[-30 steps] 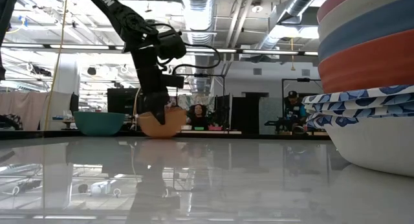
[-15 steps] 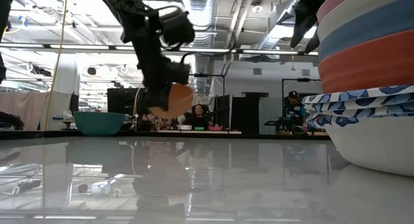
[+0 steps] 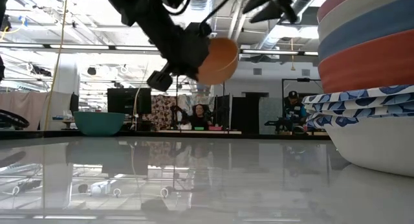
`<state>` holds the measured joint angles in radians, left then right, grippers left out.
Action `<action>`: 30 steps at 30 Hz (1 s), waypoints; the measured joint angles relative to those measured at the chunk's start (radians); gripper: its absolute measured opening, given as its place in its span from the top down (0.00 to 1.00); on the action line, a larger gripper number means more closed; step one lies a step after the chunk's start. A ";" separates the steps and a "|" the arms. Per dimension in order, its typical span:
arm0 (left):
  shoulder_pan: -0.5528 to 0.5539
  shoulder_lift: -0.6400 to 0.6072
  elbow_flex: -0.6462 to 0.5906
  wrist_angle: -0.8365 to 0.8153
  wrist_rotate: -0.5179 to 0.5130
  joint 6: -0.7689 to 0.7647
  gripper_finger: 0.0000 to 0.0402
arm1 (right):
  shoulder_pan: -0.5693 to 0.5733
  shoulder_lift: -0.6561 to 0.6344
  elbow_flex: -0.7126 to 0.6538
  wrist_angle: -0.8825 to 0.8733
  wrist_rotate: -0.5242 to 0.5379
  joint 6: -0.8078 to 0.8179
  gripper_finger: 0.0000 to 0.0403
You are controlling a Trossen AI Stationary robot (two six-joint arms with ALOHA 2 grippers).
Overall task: Nest bowls inside each other
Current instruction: Stack the orange bowl on top of the pink bowl
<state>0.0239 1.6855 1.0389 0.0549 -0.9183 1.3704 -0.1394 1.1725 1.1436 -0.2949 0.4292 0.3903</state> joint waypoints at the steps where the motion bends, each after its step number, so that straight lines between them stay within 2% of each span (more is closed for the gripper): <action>1: -0.005 0.000 0.000 0.024 0.007 0.032 1.00 | -0.002 0.017 0.010 0.027 -0.002 -0.044 0.53; 5: -0.003 -0.001 0.000 0.093 0.014 0.106 1.00 | 0.003 0.099 0.073 0.021 0.025 -0.133 0.55; 10: 0.014 -0.001 0.000 0.096 -0.018 0.125 1.00 | 0.002 0.199 0.150 -0.062 0.054 -0.139 0.56; 15: 0.017 -0.001 0.000 0.096 -0.056 0.122 1.00 | 0.002 0.273 0.218 -0.170 0.175 -0.137 0.57; 22: 0.006 -0.001 0.000 0.090 -0.056 0.129 1.00 | 0.000 0.322 0.249 -0.218 0.178 -0.122 0.60; 24: 0.003 -0.001 0.000 0.090 -0.056 0.129 1.00 | 0.000 0.322 0.250 -0.234 0.177 -0.086 0.66; 28: -0.004 -0.001 0.000 0.090 -0.048 0.145 1.00 | -0.007 0.314 0.250 -0.287 0.169 -0.037 0.89; 30: -0.012 -0.001 0.000 0.099 -0.030 0.147 1.00 | -0.016 0.313 0.250 -0.297 0.141 -0.034 0.96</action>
<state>0.0115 1.6848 1.0393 0.1540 -0.9480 1.5177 -0.1559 1.4853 1.3937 -0.5921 0.5707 0.3563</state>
